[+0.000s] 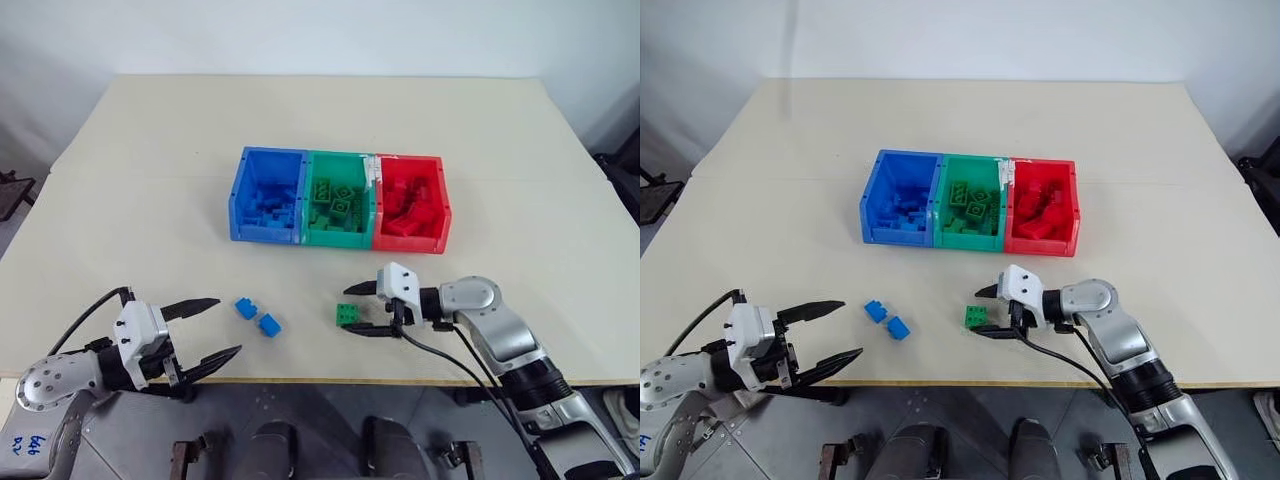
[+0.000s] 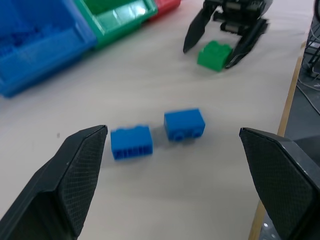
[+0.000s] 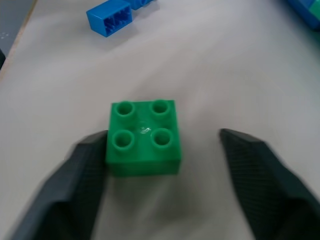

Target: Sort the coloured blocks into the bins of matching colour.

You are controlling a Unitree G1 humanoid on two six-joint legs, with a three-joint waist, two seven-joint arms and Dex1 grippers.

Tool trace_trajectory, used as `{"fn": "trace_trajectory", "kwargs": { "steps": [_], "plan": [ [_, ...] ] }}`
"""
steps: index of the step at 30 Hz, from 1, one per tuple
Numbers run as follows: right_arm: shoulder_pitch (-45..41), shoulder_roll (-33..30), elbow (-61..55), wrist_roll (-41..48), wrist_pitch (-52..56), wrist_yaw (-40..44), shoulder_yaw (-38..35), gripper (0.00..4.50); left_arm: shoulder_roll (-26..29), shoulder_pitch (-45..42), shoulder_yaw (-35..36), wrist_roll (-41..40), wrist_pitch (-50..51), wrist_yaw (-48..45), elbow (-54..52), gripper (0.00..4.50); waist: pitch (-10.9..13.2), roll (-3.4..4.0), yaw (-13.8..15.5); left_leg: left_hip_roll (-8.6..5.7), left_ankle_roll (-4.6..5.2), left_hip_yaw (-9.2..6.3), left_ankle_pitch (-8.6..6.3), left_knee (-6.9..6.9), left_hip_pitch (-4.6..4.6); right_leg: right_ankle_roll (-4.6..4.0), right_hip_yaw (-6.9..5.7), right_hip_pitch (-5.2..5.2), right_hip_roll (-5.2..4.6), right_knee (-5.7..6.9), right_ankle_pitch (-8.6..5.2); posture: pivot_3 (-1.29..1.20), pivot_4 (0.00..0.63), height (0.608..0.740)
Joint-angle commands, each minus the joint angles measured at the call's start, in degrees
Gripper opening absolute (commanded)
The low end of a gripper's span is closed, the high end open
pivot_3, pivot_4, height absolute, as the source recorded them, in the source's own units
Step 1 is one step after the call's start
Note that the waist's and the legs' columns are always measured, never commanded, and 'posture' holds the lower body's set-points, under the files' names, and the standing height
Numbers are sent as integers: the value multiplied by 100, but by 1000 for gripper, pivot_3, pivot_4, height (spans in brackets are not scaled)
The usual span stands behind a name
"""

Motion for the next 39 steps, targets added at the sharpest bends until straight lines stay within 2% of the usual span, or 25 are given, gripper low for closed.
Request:
{"fn": "trace_trajectory", "kwargs": {
  "steps": [1,3,5,7,12,19,24,27,28,32,34,39],
  "plan": [
    [-105,12,11,225,-302,271,-136,2152,-57,43,56,-168,49,110,-303,4500,0,0,-6,1,-1,1,0,-3,0,0,0,-1,2,0,0,0,150,740],
    [-127,37,-25,460,-286,423,-261,1485,-95,29,31,-193,86,181,-362,4500,0,0,-8,1,-1,3,0,-3,0,-1,0,0,3,-1,-1,0,150,740],
    [-237,42,-213,1024,249,593,-507,1451,-142,35,42,-231,136,297,-428,4500,0,0,-7,2,-1,3,0,-3,0,-1,0,0,3,-1,0,0,150,740],
    [-534,185,-61,1159,446,282,-747,1451,-192,83,102,-253,176,394,-466,4500,0,0,-19,4,-1,3,0,-2,0,-1,0,0,3,-1,0,0,150,740],
    [-1804,724,1179,861,406,-1075,-1300,1451,-456,141,335,-293,129,729,-451,4500,0,1,-73,10,-7,6,1,-1,3,-4,2,-6,7,10,-2,0,150,740],
    [-3008,1181,2967,200,-401,-1607,-1219,1451,-633,185,523,-145,-27,1014,-371,4500,0,1,-130,3,-4,5,-2,-4,-1,-7,1,-9,6,9,-3,0,150,740],
    [-3214,1322,3301,89,-717,-1565,-1250,3183,-565,323,613,-378,205,1004,-446,4500,0,1,-175,5,-4,5,-2,-9,-2,-7,1,-11,6,8,-3,0,150,740],
    [-2976,1222,2912,289,-1020,-1224,-1365,4245,-530,260,702,-579,369,960,-319,4500,1,2,-173,7,-5,6,-2,-8,-3,-7,1,-13,7,9,-3,0,150,740],
    [-2839,1165,2672,422,-1001,-1028,-1398,4476,-504,216,718,-634,418,926,-259,4500,1,2,-165,8,-4,6,-2,-8,-2,-8,1,-13,7,8,-3,0,150,740],
    [-2044,739,1614,1014,-877,-22,-1507,4476,-397,-53,622,-610,399,760,39,4500,1,2,-111,6,-2,-2,-3,-5,-3,-7,-2,-5,6,8,-3,0,150,740],
    [-1312,263,910,1387,-649,676,-1558,4476,-311,-115,686,-597,386,682,181,4500,1,2,-90,-1,5,-2,-7,-4,-4,-7,-2,-2,4,4,-3,0,150,740],
    [92,-652,31,1537,-924,1556,-1578,4476,-84,168,1199,-557,162,326,626,4500,1,1,-85,4,7,18,-16,-7,-4,-6,-4,-6,4,-9,-3,0,150,740]
  ]
}}
